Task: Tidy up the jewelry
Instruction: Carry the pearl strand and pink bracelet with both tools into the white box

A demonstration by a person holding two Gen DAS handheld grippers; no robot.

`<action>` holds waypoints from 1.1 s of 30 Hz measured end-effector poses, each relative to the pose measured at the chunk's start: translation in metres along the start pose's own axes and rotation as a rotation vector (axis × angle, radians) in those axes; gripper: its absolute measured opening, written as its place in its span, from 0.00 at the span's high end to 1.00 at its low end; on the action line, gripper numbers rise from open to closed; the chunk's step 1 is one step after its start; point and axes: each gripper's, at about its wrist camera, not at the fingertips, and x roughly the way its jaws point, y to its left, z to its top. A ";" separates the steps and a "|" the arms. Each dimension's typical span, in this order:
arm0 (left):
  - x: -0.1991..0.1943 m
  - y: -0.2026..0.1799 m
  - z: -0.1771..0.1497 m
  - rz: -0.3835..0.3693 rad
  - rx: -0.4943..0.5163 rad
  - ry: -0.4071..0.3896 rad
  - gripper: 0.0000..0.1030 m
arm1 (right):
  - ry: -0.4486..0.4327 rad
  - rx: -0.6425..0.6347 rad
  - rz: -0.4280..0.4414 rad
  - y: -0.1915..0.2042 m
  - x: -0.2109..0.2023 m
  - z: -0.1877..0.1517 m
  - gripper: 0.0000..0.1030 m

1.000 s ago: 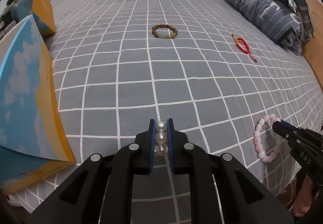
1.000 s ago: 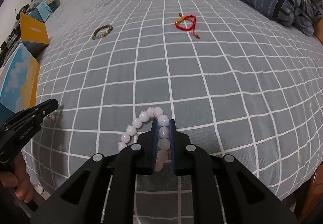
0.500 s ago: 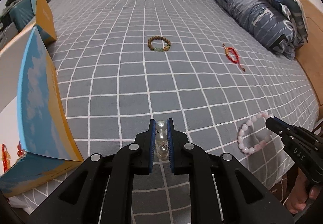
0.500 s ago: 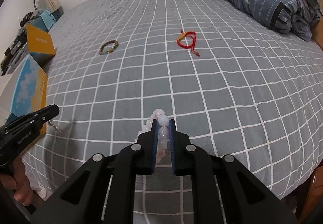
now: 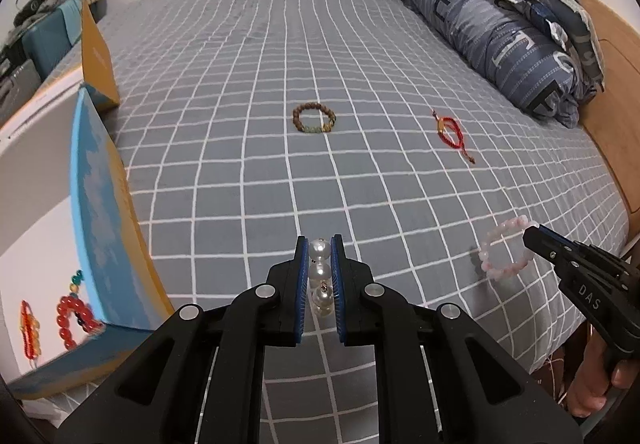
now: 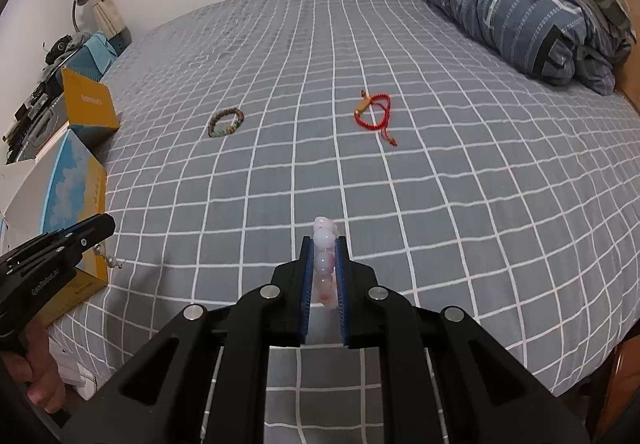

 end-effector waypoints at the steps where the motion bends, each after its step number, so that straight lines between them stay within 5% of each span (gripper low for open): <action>1: -0.002 0.000 0.002 0.009 -0.001 -0.007 0.90 | -0.005 -0.001 -0.001 0.001 -0.001 0.002 0.90; 17: -0.030 0.024 0.025 0.107 -0.010 -0.047 0.90 | -0.048 -0.068 0.032 0.046 -0.023 0.046 0.90; 33: -0.095 0.134 0.034 0.243 -0.189 -0.127 0.90 | -0.105 -0.235 0.156 0.181 -0.037 0.086 0.90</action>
